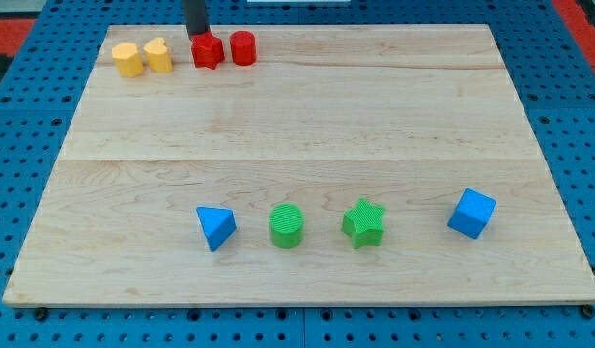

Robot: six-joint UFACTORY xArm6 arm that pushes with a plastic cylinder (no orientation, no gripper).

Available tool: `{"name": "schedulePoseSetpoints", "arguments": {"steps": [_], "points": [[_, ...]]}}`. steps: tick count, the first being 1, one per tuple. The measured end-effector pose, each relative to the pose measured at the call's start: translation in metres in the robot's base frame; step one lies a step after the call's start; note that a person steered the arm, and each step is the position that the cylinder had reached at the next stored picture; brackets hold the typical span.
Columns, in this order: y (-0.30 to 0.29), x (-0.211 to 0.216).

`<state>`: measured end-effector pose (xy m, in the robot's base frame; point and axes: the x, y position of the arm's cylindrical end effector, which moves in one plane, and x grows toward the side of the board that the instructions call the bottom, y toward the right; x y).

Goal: Move your hand to the bottom of the yellow hexagon

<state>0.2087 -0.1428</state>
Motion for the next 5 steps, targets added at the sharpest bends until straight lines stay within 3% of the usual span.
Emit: {"name": "schedulePoseSetpoints", "arguments": {"steps": [1,3,5], "points": [[0.002,-0.017],[0.084,-0.008],[0.093,0.003]]}}
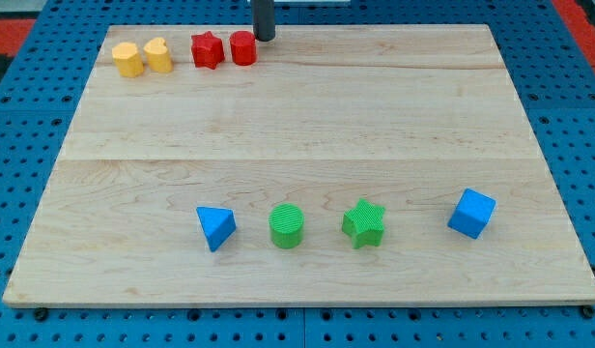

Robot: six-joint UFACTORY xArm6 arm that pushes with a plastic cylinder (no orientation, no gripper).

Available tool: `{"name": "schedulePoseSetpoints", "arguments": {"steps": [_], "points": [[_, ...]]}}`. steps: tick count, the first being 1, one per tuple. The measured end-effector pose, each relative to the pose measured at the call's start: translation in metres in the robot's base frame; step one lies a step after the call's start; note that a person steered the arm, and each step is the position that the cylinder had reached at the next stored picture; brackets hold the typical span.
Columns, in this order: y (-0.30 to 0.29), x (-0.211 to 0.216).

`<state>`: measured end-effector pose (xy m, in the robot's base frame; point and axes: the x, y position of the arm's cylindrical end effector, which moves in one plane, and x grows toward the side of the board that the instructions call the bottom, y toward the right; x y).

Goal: Move your hand to the bottom of the yellow hexagon

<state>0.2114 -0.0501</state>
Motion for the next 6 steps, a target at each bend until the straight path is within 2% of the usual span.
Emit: {"name": "schedulePoseSetpoints", "arguments": {"steps": [1,2,3,4,5,6], "points": [[0.002,0.000],[0.068,0.043],[0.073,0.137],[-0.054,0.160],[-0.158,0.149],[-0.198,0.137]]}}
